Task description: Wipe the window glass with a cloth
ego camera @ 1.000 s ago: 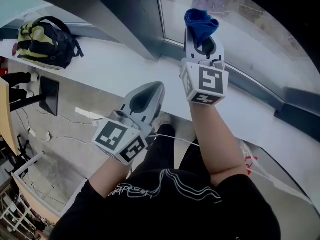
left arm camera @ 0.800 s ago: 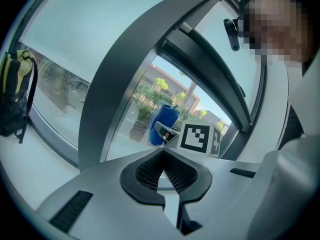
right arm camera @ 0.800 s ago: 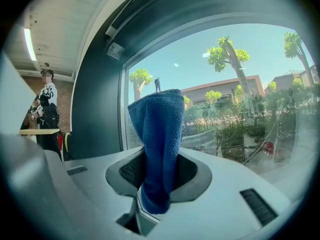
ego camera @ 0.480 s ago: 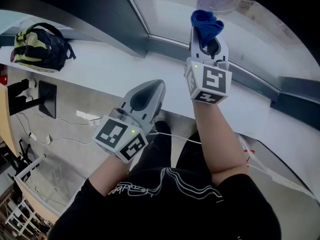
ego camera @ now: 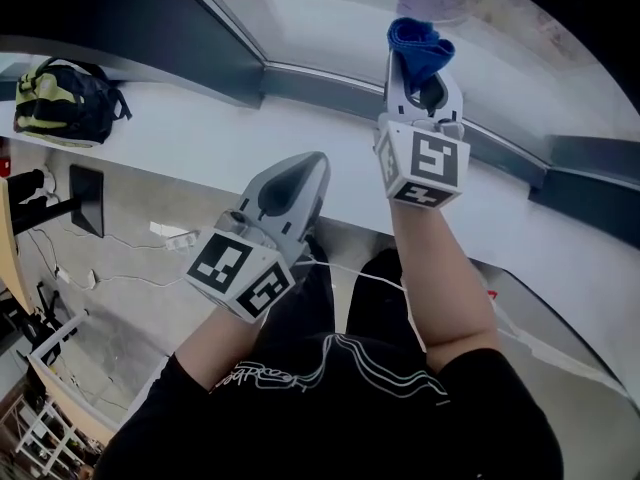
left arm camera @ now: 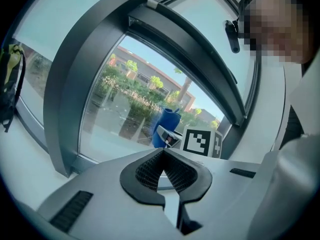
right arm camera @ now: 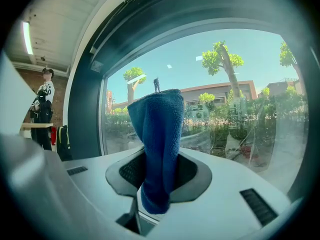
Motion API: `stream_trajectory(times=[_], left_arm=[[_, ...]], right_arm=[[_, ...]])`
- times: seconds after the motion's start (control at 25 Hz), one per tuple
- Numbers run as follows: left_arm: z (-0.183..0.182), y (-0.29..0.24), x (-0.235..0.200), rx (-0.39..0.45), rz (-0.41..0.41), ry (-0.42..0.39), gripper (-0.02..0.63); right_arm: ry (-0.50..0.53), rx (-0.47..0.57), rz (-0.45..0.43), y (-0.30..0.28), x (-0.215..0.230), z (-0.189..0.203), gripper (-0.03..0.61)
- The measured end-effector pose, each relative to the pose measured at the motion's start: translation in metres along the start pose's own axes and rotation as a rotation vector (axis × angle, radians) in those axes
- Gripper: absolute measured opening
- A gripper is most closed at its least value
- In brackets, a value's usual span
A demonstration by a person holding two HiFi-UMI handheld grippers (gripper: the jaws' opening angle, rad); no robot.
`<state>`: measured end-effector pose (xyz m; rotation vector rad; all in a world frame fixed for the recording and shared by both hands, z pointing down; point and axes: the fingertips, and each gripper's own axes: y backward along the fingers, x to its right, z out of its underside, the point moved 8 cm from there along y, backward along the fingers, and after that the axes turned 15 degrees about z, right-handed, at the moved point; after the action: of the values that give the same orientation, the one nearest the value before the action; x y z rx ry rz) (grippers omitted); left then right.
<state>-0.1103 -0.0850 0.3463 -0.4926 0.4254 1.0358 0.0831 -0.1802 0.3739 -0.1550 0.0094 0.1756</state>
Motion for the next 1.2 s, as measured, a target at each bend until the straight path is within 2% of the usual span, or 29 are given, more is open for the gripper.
stream_trajectory(times=[0.6, 1.2], left_arm=[[0.042, -0.093, 0.064, -0.029, 0.044, -0.008, 0.003], [0.085, -0.206, 0.148, -0.099, 0.164, -0.050, 0.003]], right_arm=[[-0.004, 0.018, 0.056, 0.028, 0.138, 0.015, 0.094], [-0.024, 0.034, 0.143, 0.063, 0.288, 0.032, 0.094]])
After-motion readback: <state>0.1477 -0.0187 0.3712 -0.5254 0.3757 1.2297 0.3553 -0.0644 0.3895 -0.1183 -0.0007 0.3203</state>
